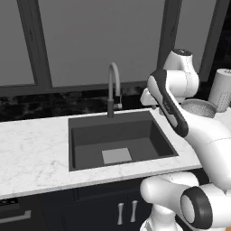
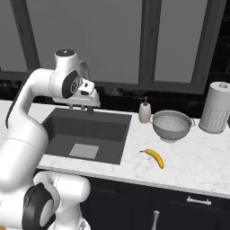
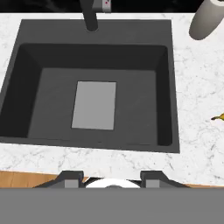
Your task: Put the colander in the sink, put the banana in the colander, and turn on the sink faucet and pour water over the colander.
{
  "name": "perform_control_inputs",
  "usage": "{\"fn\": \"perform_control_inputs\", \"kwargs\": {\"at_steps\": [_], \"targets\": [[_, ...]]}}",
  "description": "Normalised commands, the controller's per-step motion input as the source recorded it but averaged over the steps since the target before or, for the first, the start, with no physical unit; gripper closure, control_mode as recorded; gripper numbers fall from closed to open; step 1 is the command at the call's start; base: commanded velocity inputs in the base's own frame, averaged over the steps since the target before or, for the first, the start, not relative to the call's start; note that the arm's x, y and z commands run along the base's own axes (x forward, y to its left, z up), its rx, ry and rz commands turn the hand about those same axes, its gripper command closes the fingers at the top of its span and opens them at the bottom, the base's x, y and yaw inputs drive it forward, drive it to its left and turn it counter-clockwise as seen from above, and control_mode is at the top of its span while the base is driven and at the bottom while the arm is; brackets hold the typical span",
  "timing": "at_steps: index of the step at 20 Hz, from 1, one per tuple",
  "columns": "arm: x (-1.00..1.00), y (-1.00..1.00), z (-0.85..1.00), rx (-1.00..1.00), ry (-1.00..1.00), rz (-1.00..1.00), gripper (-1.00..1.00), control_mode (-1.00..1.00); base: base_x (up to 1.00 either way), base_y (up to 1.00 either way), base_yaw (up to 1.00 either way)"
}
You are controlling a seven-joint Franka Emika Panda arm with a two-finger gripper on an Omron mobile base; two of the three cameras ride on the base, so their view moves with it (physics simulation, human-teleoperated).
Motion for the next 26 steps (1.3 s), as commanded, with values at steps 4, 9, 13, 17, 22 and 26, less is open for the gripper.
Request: {"fn": "perform_control_inputs", "kwargs": {"at_steps": [4, 9, 13, 17, 22, 26], "targets": [[-0.04, -0.25, 0.0, 0.01, -0.03, 0.0, -1.0, -1.0, 0.0, 0.0, 0.0], [-0.01, -0.9, 0.0, 0.0, -0.11, 0.0, -1.0, -1.0, 0.0, 0.0, 0.0], [0.0, -1.0, 0.0, 0.0, 0.0, 0.0, -1.0, -1.0, 0.0, 0.0, 0.0], [0.0, -1.0, -0.04, 0.0, 0.0, 0.0, -1.0, -1.0, 0.0, 0.0, 0.0], [0.05, -0.96, -0.11, -0.04, 0.02, 0.0, -1.0, -1.0, 0.0, 0.0, 0.0], [0.18, -0.73, -0.2, -0.05, 0.01, 0.0, -1.0, -1.0, 0.0, 0.0, 0.0]]}}
